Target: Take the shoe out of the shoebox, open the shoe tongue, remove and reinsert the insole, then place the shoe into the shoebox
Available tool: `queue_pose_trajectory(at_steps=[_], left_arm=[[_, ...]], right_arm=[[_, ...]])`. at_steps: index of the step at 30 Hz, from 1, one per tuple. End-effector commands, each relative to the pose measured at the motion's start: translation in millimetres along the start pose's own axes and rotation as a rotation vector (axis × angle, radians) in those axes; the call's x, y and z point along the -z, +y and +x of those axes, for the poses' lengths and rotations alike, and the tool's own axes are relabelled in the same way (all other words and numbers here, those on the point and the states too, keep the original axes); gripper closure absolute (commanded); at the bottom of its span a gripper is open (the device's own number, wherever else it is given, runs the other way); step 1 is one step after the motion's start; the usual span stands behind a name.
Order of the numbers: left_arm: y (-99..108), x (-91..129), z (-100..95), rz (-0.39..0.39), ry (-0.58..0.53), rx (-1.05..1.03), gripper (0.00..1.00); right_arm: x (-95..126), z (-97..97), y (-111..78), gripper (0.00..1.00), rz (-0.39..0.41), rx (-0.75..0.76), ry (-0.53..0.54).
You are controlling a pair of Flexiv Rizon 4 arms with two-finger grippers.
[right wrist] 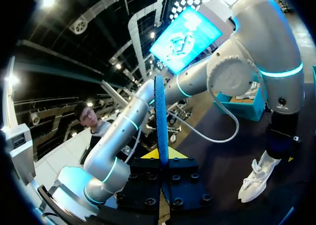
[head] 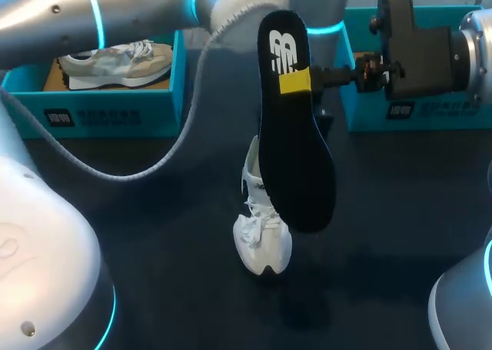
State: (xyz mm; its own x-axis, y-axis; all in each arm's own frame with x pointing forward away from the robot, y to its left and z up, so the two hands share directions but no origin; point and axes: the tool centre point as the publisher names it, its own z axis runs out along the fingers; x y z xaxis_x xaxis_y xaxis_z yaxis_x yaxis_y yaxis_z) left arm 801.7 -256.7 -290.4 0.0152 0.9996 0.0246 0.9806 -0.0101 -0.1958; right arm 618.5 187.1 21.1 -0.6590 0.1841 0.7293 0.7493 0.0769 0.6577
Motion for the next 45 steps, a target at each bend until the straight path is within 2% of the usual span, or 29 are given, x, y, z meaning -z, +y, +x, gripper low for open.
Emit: queue_pose_trajectory(at_steps=[1,16,17,19,21,24,32,36,45], left_arm=[[-1,22,20.3,0.010,-0.083,-0.013,0.00],[-1,22,20.3,0.010,-0.083,-0.013,0.00],[1,20,19.0,-0.009,-0.135,-0.004,0.00],[-1,22,15.9,0.043,-0.247,0.034,0.00],[1,26,13.4,0.026,-0.336,0.046,0.00],[8,35,11.8,0.013,-0.439,0.071,0.00],[19,57,20.0,0.013,-0.644,0.115,0.00],[16,65,22.1,0.033,-0.715,0.113,0.00],[7,88,22.9,-0.007,-0.888,0.050,0.00]], right_arm=[[-4,-0.8,1.6,1.00,0.002,-0.002,-0.001],[-4,-0.8,1.6,1.00,0.002,-0.002,-0.001],[-4,-0.8,1.6,1.00,0.002,-0.002,-0.001],[-4,-0.8,1.6,1.00,0.002,-0.002,-0.001],[2,-5.2,8.9,1.00,-0.083,0.026,0.045],[9,-10.8,17.0,1.00,-0.073,0.006,0.066],[38,-27.6,37.3,1.00,-0.079,-0.106,0.100],[49,-40.2,48.0,1.00,-0.075,-0.167,0.119],[69,-75.0,70.2,1.00,-0.017,-0.230,0.111]])
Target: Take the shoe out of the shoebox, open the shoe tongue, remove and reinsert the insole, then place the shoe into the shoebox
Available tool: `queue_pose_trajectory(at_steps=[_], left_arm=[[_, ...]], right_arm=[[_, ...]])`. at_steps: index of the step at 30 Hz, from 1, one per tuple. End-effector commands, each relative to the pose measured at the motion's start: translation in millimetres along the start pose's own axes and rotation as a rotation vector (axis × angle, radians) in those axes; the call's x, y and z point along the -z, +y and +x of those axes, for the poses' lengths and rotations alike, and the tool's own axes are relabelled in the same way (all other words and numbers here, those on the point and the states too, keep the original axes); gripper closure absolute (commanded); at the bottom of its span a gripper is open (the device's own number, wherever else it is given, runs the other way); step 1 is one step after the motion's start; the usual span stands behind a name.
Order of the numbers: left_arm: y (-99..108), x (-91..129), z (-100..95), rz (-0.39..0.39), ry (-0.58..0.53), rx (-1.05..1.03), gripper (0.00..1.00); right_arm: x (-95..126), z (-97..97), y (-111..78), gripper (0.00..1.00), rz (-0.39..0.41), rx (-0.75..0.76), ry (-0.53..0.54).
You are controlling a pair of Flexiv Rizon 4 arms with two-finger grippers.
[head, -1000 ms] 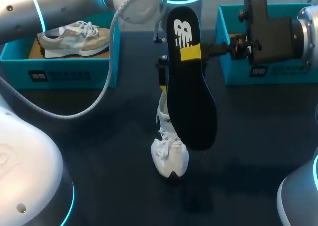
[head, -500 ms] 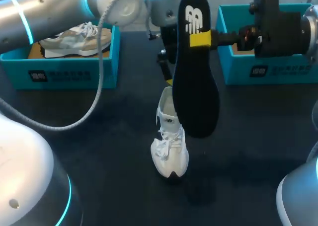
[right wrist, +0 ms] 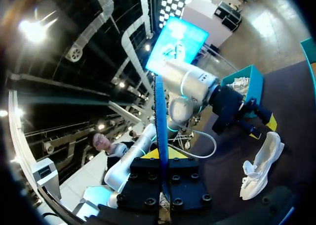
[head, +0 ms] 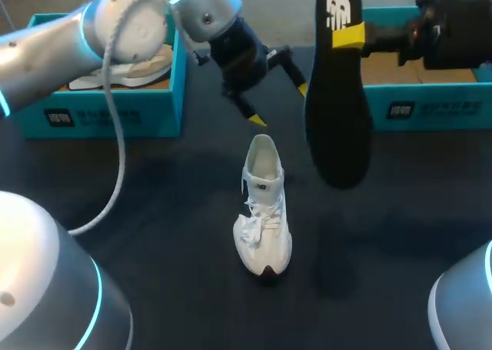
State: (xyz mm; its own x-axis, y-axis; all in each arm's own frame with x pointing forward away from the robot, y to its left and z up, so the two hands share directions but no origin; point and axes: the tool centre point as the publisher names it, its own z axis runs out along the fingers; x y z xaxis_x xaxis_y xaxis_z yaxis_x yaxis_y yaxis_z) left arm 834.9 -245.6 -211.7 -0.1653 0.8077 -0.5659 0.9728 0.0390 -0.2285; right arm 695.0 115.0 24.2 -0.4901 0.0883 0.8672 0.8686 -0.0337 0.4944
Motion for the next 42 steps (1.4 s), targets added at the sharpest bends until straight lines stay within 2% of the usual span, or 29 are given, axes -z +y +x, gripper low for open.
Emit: queue_pose_trajectory(at_steps=[1,6,11,14,17,36,40,42], left_arm=[[-12,13,2.8,-0.015,-0.249,-0.022,0.00],[-17,27,-4.2,-0.026,-0.311,-0.054,0.00],[-23,38,-11.7,-0.072,-0.374,-0.106,0.00],[-26,44,-15.7,-0.081,-0.397,-0.120,0.00],[-28,48,-18.0,-0.087,-0.415,-0.136,0.00],[-43,68,-34.8,-0.134,-0.641,-0.248,0.00],[-44,72,-34.5,-0.142,-0.665,-0.258,0.00],[-46,74,-34.2,-0.148,-0.687,-0.266,0.00]], right_arm=[[6,-12.8,21.7,1.00,0.071,-0.030,0.005],[12,-24.4,34.5,1.00,0.096,-0.104,0.023],[12,-35.1,45.4,1.00,0.120,-0.199,0.038],[10,-41.7,51.3,1.00,0.140,-0.252,0.021],[12,-47.9,58.8,1.00,0.126,-0.258,-0.017],[12,-47.9,58.8,1.00,0.126,-0.258,-0.017],[18,-65.7,61.8,1.00,0.018,-0.367,-0.037],[19,-74.0,63.6,1.00,-0.002,-0.424,-0.060]])
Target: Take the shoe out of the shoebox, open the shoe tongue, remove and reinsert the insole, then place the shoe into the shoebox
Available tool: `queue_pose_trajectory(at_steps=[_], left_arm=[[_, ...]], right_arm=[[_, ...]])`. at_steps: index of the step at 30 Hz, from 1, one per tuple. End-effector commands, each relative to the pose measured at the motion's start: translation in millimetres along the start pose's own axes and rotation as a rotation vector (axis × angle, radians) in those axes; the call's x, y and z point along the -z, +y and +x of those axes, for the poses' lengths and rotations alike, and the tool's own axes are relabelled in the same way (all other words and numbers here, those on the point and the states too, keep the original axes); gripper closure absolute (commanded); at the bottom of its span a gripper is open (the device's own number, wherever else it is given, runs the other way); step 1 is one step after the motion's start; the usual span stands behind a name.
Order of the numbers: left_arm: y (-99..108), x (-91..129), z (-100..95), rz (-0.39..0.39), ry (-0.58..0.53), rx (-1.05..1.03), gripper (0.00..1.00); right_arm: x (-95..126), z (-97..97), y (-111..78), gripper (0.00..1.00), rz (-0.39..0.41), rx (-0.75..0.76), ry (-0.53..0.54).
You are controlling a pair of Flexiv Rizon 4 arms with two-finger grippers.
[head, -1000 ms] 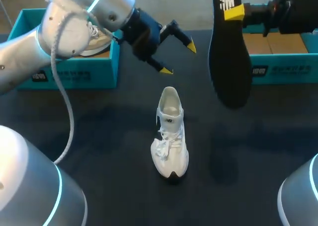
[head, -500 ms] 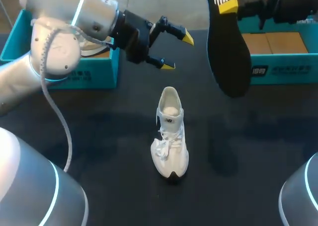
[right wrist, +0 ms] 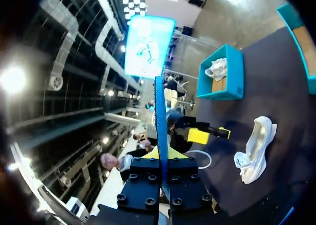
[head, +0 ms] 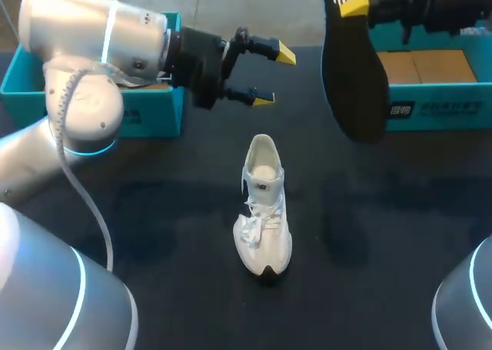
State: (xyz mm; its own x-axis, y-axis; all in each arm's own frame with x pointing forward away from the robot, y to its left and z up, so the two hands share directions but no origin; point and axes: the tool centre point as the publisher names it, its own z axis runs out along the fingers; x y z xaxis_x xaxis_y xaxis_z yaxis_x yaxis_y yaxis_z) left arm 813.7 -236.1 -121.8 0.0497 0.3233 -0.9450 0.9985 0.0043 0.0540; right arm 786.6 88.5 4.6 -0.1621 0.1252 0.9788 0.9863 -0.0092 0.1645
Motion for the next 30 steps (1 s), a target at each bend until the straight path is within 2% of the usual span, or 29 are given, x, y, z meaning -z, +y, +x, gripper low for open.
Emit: queue_pose_trajectory(at_steps=[1,11,19,28,30], left_arm=[[-6,6,1.3,-0.011,-0.082,-0.005,0.00],[-17,18,-8.4,-0.023,-0.219,0.006,0.00],[-22,22,-16.2,-0.025,-0.284,-0.009,0.00],[-25,18,-22.5,-0.013,-0.327,-0.022,0.00],[-25,17,-23.7,-0.006,-0.332,-0.014,0.05]], right_arm=[[0,-15.2,-2.1,1.00,-0.066,-0.102,-0.003],[6,-40.8,20.2,1.00,-0.170,-0.263,-0.036],[3,-56.2,31.5,1.00,-0.124,-0.373,-0.036],[-16,-77.7,35.7,1.00,-0.081,-0.429,-0.011],[-21,-80.5,37.2,1.00,-0.069,-0.437,-0.007]])
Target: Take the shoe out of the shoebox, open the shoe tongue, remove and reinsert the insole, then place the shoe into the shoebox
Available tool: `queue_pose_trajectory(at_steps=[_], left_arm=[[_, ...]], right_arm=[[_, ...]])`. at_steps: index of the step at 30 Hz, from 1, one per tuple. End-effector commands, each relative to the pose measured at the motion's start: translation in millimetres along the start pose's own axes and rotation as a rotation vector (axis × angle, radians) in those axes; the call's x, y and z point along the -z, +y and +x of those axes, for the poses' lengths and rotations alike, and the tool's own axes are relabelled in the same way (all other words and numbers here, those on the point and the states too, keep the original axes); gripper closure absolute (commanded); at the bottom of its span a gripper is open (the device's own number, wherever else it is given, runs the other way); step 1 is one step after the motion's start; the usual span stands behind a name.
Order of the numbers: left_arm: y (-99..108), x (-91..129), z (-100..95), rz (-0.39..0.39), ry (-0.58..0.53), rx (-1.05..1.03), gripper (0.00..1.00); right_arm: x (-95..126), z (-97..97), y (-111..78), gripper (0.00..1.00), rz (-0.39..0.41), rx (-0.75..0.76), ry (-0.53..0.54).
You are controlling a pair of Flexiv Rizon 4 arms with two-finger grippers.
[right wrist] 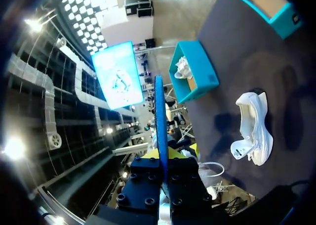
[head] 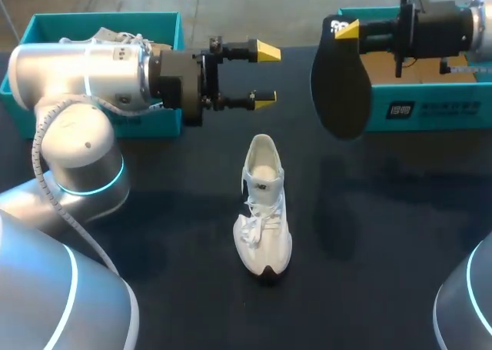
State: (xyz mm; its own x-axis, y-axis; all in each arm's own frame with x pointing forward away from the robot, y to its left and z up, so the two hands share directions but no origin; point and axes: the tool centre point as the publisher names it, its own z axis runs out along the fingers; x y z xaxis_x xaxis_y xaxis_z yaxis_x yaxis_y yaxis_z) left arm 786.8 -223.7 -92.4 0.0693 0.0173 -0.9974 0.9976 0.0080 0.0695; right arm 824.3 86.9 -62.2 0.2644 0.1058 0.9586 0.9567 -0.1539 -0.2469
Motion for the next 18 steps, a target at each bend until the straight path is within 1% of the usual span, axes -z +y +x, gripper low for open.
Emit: queue_pose_trajectory(at_steps=[1,4,5,6,8,10,12,16,18], left_arm=[[0,-7,3.0,-0.002,-0.023,-0.004,0.10],[0,-12,0.8,0.005,-0.035,-0.009,0.12],[-1,-14,-0.4,0.007,-0.038,-0.010,0.15],[0,-16,-1.1,0.009,-0.040,-0.012,0.22],[0,-20,-2.8,0.011,-0.051,-0.017,0.31],[1,-23,-3.3,0.014,-0.058,-0.017,0.30],[0,-27,-4.1,0.020,-0.064,-0.016,0.35],[-3,-32,-4.4,0.035,-0.072,-0.014,0.51],[-4,-34,-3.8,0.043,-0.071,-0.013,0.52]], right_arm=[[-18,-5.8,14.1,1.00,0.035,-0.014,0.006],[-28,-8.6,17.3,1.00,0.056,-0.018,0.010],[-31,-9.2,17.9,1.00,0.064,-0.020,0.010],[-33,-9.6,18.1,1.00,0.066,-0.021,0.009],[-36,-11.5,18.8,1.00,0.070,-0.021,0.009],[-40,-12.4,18.7,1.00,0.073,-0.023,0.007],[-42,-13.3,18.8,1.00,0.075,-0.026,0.009],[-45,-15.6,20.6,1.00,0.068,-0.030,0.015],[-46,-15.8,22.3,1.00,0.067,-0.028,0.017]])
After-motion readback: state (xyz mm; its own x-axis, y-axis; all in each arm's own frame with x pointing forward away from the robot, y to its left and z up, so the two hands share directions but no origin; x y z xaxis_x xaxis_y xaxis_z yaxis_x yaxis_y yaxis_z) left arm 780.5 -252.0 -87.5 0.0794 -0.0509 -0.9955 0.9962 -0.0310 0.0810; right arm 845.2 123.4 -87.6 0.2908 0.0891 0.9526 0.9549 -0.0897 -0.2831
